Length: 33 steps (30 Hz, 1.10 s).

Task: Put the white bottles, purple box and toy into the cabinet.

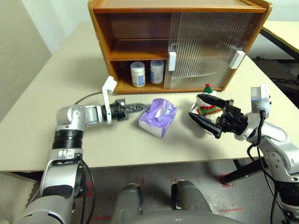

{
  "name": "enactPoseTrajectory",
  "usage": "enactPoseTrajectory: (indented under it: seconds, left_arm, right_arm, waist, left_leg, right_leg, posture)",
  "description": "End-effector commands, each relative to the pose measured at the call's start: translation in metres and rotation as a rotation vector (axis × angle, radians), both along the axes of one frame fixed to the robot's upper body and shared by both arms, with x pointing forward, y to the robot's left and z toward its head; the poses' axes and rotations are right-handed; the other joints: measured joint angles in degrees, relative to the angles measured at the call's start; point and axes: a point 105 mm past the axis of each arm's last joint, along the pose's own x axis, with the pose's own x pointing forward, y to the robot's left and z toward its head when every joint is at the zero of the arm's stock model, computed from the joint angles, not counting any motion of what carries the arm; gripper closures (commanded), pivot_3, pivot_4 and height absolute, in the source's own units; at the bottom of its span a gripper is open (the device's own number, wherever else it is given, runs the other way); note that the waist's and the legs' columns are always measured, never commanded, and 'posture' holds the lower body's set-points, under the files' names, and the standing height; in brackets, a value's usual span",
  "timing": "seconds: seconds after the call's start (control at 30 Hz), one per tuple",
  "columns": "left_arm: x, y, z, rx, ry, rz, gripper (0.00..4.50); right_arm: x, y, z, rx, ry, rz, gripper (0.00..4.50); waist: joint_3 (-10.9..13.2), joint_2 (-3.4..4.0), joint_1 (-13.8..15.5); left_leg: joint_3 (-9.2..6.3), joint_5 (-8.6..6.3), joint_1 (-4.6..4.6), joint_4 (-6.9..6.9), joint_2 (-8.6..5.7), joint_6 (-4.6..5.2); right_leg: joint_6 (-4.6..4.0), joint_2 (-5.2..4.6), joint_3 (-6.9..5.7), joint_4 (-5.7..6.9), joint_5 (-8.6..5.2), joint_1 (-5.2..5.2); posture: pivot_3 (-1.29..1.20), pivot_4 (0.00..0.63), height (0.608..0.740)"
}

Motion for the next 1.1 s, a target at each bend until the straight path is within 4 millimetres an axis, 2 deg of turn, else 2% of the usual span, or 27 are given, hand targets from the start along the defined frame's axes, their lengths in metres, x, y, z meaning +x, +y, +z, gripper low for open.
enactPoseTrajectory:
  seconds: [0.03, 0.13, 0.23, 0.37, 0.57, 0.6, 0.93, 1.03, 1.1]
  left_arm:
    - [-0.003, 0.002, 0.010, 0.012, -0.023, 0.005, 4.45]
    - [-0.005, 0.006, 0.006, 0.075, -0.039, 0.013, 4.45]
    - [-0.004, 0.009, -0.003, 0.193, -0.071, 0.014, 3.95]
    - [-0.002, 0.005, -0.011, 0.260, -0.085, -0.019, 2.57]
    - [0.001, -0.009, -0.027, 0.286, -0.056, -0.076, 0.19]
    - [0.002, -0.010, -0.031, 0.297, -0.054, -0.084, 0.05]
    - [0.000, -0.019, -0.063, 0.395, -0.016, -0.155, 0.05]
    - [0.000, -0.020, -0.069, 0.376, 0.011, -0.150, 0.65]
    - [0.000, -0.022, -0.068, 0.340, 0.024, -0.146, 1.32]
  right_arm:
    - [0.001, 0.002, 0.000, -0.007, 0.000, 0.015, 0.00]
    - [0.001, 0.003, -0.001, -0.010, 0.003, 0.023, 0.00]
    - [0.001, 0.004, -0.003, -0.015, 0.008, 0.029, 0.00]
    - [0.000, 0.004, -0.004, -0.017, 0.011, 0.029, 0.00]
    - [-0.004, 0.004, -0.008, -0.024, 0.015, 0.016, 0.00]
    - [-0.005, 0.004, -0.008, -0.025, 0.015, 0.014, 0.00]
    - [-0.009, 0.002, -0.007, -0.019, 0.013, -0.009, 0.00]
    - [-0.008, 0.003, -0.006, -0.018, 0.012, -0.009, 0.00]
    - [-0.009, 0.003, -0.006, -0.018, 0.011, -0.009, 0.00]
  waist:
    - [0.0, 0.01, 0.0]
    - [0.0, 0.00, 0.1]
    - [0.0, -0.01, 0.1]
    - [0.0, -0.01, 0.1]
    - [0.0, -0.04, 0.1]
    - [-0.1, -0.04, 0.1]
    - [-0.1, -0.06, -0.3]
    - [-0.1, -0.05, -0.2]
    - [-0.1, -0.04, -0.2]
  left_leg:
    - [0.00, 0.00, 0.01, 0.00, -0.01, 0.00]
    - [0.01, 0.00, 0.04, -0.02, -0.02, 0.00]
    - [0.01, 0.00, 0.04, -0.01, -0.01, 0.00]
    - [0.01, 0.00, 0.04, -0.01, -0.01, 0.00]
    - [0.02, 0.00, 0.01, 0.00, -0.03, -0.01]
    - [0.02, 0.00, 0.00, 0.00, -0.03, -0.01]
    - [0.03, 0.00, 0.01, -0.02, -0.03, 0.00]
    - [0.02, 0.00, 0.02, 0.03, -0.03, -0.01]
    - [0.01, 0.00, 0.02, 0.04, -0.02, -0.01]
  right_leg:
    - [0.00, 0.00, 0.01, 0.00, 0.00, 0.01]
    - [0.00, 0.00, 0.02, 0.00, 0.00, 0.02]
    - [0.00, 0.01, 0.02, 0.03, 0.00, 0.02]
    - [-0.03, 0.00, 0.03, 0.02, -0.01, 0.02]
    - [-0.03, -0.02, 0.04, -0.01, -0.01, 0.01]
    - [-0.03, -0.02, 0.05, -0.01, -0.01, 0.01]
    - [-0.07, 0.01, 0.05, -0.01, -0.04, -0.03]
    - [-0.05, -0.02, 0.05, -0.01, -0.03, 0.01]
    - [-0.05, -0.02, 0.05, -0.01, -0.03, 0.01]
  posture:
    - [-0.04, 0.000, 0.740]
    - [-0.04, 0.000, 0.740]
    - [-0.04, 0.000, 0.740]
    - [-0.05, 0.000, 0.740]
    - [-0.09, 0.000, 0.740]
    - [-0.09, 0.000, 0.740]
    - [-0.12, 0.000, 0.740]
    - [-0.12, 0.000, 0.740]
    - [-0.12, 0.000, 0.740]
